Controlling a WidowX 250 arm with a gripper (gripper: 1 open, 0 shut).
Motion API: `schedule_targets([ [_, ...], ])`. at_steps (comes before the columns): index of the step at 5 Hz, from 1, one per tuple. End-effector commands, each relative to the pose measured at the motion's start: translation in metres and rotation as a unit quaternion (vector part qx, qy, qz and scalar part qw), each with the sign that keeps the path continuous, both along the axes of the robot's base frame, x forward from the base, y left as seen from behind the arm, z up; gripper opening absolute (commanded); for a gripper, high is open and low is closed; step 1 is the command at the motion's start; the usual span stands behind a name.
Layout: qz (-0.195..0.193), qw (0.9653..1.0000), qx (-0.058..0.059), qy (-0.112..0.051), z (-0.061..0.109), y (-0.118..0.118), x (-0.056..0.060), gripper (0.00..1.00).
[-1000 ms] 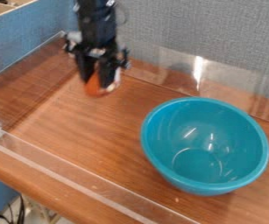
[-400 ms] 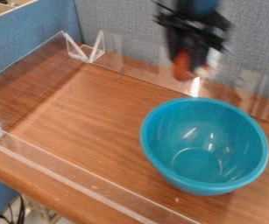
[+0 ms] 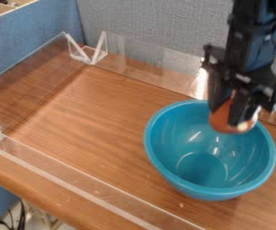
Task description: Put the mushroom in the blue bowl
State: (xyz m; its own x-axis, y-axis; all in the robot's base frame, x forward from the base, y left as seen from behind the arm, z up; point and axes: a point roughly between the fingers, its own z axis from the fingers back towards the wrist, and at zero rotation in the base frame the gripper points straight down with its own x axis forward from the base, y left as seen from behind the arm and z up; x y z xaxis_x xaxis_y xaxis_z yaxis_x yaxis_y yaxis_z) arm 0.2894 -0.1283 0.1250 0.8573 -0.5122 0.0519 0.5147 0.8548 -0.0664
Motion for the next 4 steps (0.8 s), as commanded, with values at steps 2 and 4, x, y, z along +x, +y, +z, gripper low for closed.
schedule_targets([
  [2, 0.007, 0.9999, -0.002, -0.012, 0.000, 0.013, 0.002, 0.00],
  [4, 0.015, 0.9997, 0.000, -0.018, 0.001, 0.021, 0.003, 1.00],
])
